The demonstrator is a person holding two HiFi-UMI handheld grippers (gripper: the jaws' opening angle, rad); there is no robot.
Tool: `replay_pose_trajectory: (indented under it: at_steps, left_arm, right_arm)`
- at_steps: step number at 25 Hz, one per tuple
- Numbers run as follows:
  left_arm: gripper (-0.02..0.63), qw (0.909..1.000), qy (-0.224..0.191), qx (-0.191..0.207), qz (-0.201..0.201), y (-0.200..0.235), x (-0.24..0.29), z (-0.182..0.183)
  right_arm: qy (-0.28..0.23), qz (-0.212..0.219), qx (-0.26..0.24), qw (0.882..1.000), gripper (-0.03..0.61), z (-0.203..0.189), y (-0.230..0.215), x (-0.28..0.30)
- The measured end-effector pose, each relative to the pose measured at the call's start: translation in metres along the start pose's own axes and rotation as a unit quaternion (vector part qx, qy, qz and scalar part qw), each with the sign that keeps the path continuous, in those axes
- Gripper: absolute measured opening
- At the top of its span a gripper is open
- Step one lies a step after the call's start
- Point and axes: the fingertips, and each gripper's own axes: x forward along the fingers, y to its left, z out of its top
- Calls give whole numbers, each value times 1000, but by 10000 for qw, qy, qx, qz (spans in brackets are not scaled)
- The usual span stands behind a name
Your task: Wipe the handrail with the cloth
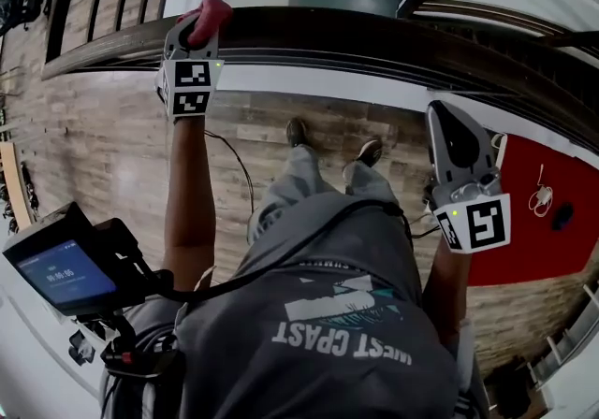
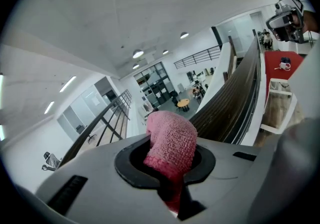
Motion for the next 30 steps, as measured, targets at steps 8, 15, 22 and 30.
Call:
replay_pose_trajectory:
  at_steps: [8,15,22,30]
  left_arm:
    - [60,9997,-137,85,-175,-21,12,21]
    - [60,9961,-592,199,-629,-76,8,71]
    - [60,9927,-770,242,-900,-107,6,94]
    - [60,9910,-763,380,-1034,-118,8,98]
  right_arm:
    - [269,63,48,9996,8,-12,-6,-3]
    - [349,0,46,9994,8,-8,-7,-8]
    - [326,5,-66,9994,8,0,-6,-10]
    - [305,38,1,9995,8,-8,-4,-4]
